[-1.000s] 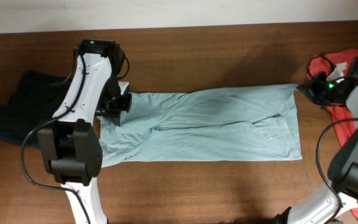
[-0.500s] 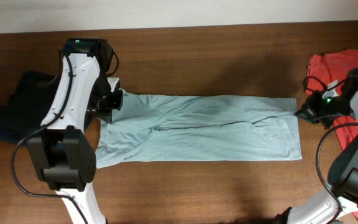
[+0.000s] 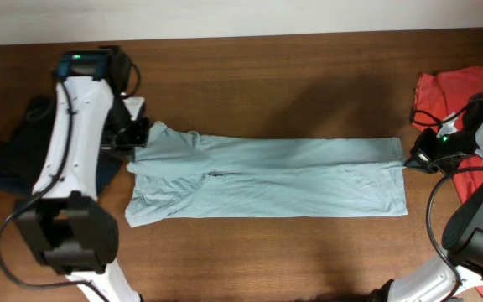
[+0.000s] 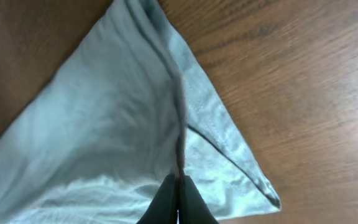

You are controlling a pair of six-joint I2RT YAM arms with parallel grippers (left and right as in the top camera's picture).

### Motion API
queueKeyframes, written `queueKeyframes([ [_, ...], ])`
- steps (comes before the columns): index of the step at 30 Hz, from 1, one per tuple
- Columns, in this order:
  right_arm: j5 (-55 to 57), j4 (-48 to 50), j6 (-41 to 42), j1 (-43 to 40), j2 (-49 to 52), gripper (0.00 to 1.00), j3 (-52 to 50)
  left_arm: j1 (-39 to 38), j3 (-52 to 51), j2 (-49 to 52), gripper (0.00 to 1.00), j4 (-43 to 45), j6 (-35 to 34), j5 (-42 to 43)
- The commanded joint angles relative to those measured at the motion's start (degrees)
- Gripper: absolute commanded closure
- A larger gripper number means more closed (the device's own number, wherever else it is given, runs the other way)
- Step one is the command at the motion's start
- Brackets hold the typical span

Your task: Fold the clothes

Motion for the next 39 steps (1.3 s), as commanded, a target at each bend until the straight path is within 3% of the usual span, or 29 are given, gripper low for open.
queueKeyframes([
  [1, 3.63, -1.31, -0.85, -0.24, -2.14, 0.96, 1.07, 1.2, -0.66, -1.25, 0.99, -0.11, 1.6, -1.33],
  [17, 8.15, -5.38, -0.85, -1.68, -2.14, 0.96, 1.25, 1.2, -4.07, -1.31, 0.98, -0.11, 1.6, -2.34],
  [20, 8.33, -5.4, -0.85, -1.66, -2.14, 0.94, 1.25, 1.22, -4.07, -1.31, 0.94, -0.11, 1.6, -2.34],
  [22, 8.35, -5.42, -0.85, -1.66, -2.14, 0.85, 1.25, 1.2, -4.07, -1.31, 0.88, -0.11, 1.6, -2.32],
  [27, 9.05, -5.62, -0.85, -1.68, -2.14, 0.62, 1.25, 1.2, -4.07, -1.31, 0.61, -0.11, 1.6, -2.34],
  [34, 7.63, -4.94, -0.85, -1.68, -2.14, 0.48, 1.31, 1.22, -4.04, -1.36, 0.53, 0.17, 1.51, -3.43],
  [39, -11.19, -1.57, -9.05, -1.62, -2.14, 0.46, 1.33, 0.72, -4.59, -1.29, 0.48, 9.64, 0.68, -3.21],
])
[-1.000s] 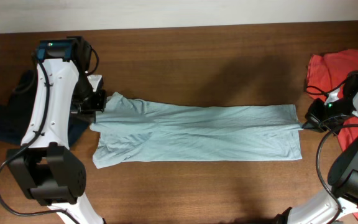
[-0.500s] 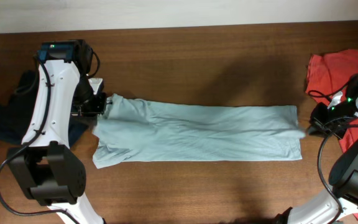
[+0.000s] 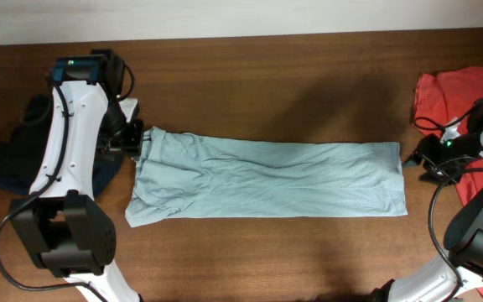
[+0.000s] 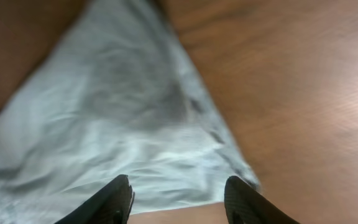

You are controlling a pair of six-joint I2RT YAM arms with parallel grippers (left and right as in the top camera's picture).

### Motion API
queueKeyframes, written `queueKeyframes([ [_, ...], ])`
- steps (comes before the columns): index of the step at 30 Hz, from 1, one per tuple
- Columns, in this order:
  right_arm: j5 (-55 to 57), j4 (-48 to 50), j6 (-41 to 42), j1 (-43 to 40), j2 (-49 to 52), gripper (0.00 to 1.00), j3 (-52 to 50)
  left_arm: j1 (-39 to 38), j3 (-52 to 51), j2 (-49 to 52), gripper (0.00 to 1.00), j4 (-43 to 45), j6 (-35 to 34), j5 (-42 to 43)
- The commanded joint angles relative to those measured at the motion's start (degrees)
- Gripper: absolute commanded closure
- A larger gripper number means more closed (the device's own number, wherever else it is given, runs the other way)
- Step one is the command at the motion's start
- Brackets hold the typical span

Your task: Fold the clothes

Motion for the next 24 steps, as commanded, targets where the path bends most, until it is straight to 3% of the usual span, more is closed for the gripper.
queueKeyframes([
  [1, -14.4, 1.44, -6.32, -0.22, -2.05, 0.46, 1.29, -0.48, -1.27, -0.87, 0.48, 6.29, -0.39, -0.42],
  [9, -30.64, 2.49, -14.4, 0.57, -2.05, 0.46, 1.29, -0.96, -11.41, -0.76, 0.49, 23.56, 3.39, 5.4],
  [15, -29.05, 3.96, -14.34, 1.4, -2.03, 0.46, 1.27, -1.27, -20.74, -0.76, 0.58, 39.47, 3.5, 5.4],
  [24, -20.33, 4.24, -10.01, 1.4, -2.03, 0.46, 1.27, -1.49, -24.52, 0.87, 0.59, 47.6, 5.97, 5.4],
])
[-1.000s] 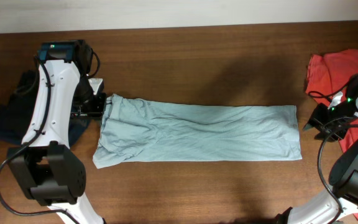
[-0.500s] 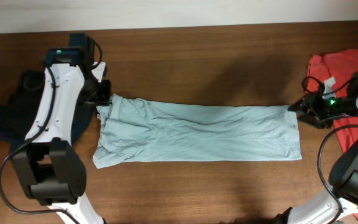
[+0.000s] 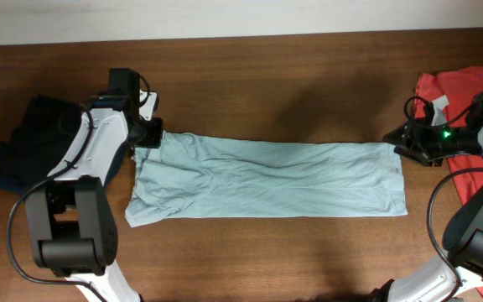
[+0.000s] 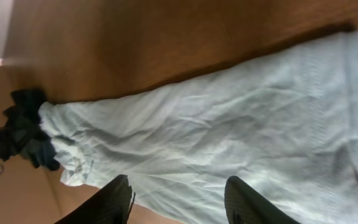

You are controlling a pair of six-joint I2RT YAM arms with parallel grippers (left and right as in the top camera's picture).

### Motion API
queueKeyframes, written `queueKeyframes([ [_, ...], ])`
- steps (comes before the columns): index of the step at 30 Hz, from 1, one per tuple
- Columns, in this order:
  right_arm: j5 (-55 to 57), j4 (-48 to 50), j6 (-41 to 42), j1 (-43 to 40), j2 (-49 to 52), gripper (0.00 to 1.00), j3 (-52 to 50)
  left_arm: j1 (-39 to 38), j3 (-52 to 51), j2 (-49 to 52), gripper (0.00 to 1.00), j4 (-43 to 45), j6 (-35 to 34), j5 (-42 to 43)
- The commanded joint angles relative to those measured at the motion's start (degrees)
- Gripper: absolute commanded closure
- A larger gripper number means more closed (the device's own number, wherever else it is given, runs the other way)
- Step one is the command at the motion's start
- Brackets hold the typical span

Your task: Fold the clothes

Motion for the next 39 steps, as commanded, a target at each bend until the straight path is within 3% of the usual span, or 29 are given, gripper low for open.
queueKeyframes([
  [1, 4.37, 0.39, 1.9, 0.37, -1.97, 0.46, 1.05, -0.26, -0.85, 1.44, 0.6, 1.64, 1.84, 0.85],
  [9, 5.29, 1.05, 1.9, 0.37, -1.95, 0.46, 1.05, -0.26, -0.85, 5.84, 0.7, 4.2, 1.81, 1.09],
  [11, 6.84, 1.29, 1.97, 0.37, -1.95, 0.46, 1.05, -0.26, -0.85, 6.1, 0.78, 4.39, 1.86, 1.03],
  [13, 10.45, 1.51, 3.58, 0.37, -1.92, 0.46, 1.05, -0.24, -0.83, 6.08, 0.97, 4.37, 2.03, 0.72],
  [14, 12.72, 1.66, 4.81, 0.37, -1.9, 0.46, 1.05, -0.24, -0.74, 6.08, 0.99, 4.28, 1.99, 0.11],
  [17, 18.38, 2.86, 7.28, 0.37, -1.86, 0.48, 1.01, -0.24, 0.0, 6.01, 0.99, 3.23, 0.94, -2.78],
  [20, 18.97, 5.27, 7.5, 0.52, -1.75, 0.57, 1.01, -0.24, 1.84, 5.81, 1.0, 0.63, -0.22, -6.16],
  [23, 22.16, 7.43, 7.52, 1.7, -0.96, 0.57, 0.96, -0.26, 4.46, 5.79, 1.0, -1.95, -0.24, -6.97],
  [28, 26.38, 8.04, 8.37, 4.63, 2.84, 0.46, 0.94, -0.26, 7.54, 5.79, 1.0, -4.2, -0.9, -6.95],
  [39, 35.01, 9.14, 12.41, 8.24, 10.27, 0.42, 0.94, -0.26, 7.98, 5.79, 1.0, -5.4, -1.07, -6.93],
])
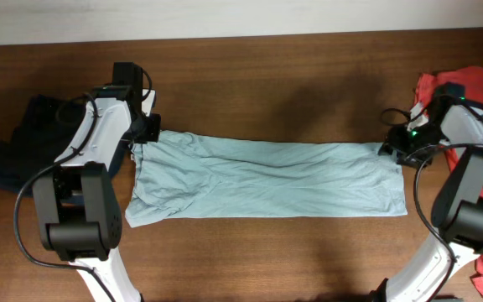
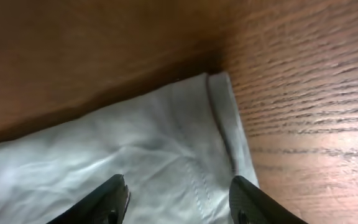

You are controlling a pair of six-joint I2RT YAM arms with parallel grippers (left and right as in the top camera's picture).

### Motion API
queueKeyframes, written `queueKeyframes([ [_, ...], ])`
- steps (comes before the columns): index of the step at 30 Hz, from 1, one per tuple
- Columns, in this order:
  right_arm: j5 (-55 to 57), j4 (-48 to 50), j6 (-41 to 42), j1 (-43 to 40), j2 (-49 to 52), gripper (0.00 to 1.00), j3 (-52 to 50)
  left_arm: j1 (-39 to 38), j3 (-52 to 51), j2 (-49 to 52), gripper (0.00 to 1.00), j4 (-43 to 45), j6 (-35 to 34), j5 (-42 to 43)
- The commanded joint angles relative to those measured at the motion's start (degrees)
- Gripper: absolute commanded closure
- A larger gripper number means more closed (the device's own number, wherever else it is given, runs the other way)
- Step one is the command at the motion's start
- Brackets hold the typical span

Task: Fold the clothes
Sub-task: 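Hold both ends and pull outward to straighten the folded strip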

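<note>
A pale blue-green garment [image 1: 267, 180] lies flat as a long band across the wooden table [image 1: 267, 84]. My left gripper [image 1: 147, 131] sits at the garment's far left corner; its jaws cannot be made out from above. My right gripper [image 1: 391, 148] is at the far right corner. In the right wrist view the gripper [image 2: 182, 202] is open, its fingers [image 2: 107, 202] spread low over the hemmed corner of the garment [image 2: 166, 143], with nothing pinched between them.
A dark heap of clothes [image 1: 23, 143] lies at the left edge behind my left arm. Red clothes [image 1: 468, 84] lie at the far right, with more red fabric at the lower right corner.
My right gripper, which stood off the far right corner with the whole garment in its view, is now low and close over that corner, still open. The left gripper remains at the far left corner.
First both grippers held the garment's ends, the right one shut on a fold of the right edge. Then the right gripper was open and the garment lay flat. Later both grippers stood at the far corners, and now the right one is open close over its corner.
</note>
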Motion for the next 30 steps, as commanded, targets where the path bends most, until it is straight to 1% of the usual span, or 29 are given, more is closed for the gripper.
queueKeyframes([
  [1, 5.6, -0.81, 2.47, 0.07, 1.03, 0.42, 0.74, -0.13, 1.07, 0.04, 1.0, -0.83, -0.55, -0.83],
  [11, 5.57, -1.27, 0.26, -0.09, 0.76, 0.42, 0.87, -0.13, 1.07, 0.04, 0.99, -1.4, -0.55, -0.85],
  [19, 3.56, -1.77, 0.48, -1.79, -0.02, 0.4, 0.87, -0.13, 1.14, 0.04, 0.99, -0.98, -0.55, -0.83],
  [30, 3.3, -1.25, 0.59, -1.86, -0.02, 0.39, 0.87, -0.13, 1.22, 0.02, 1.0, -1.01, -0.57, -0.85],
])
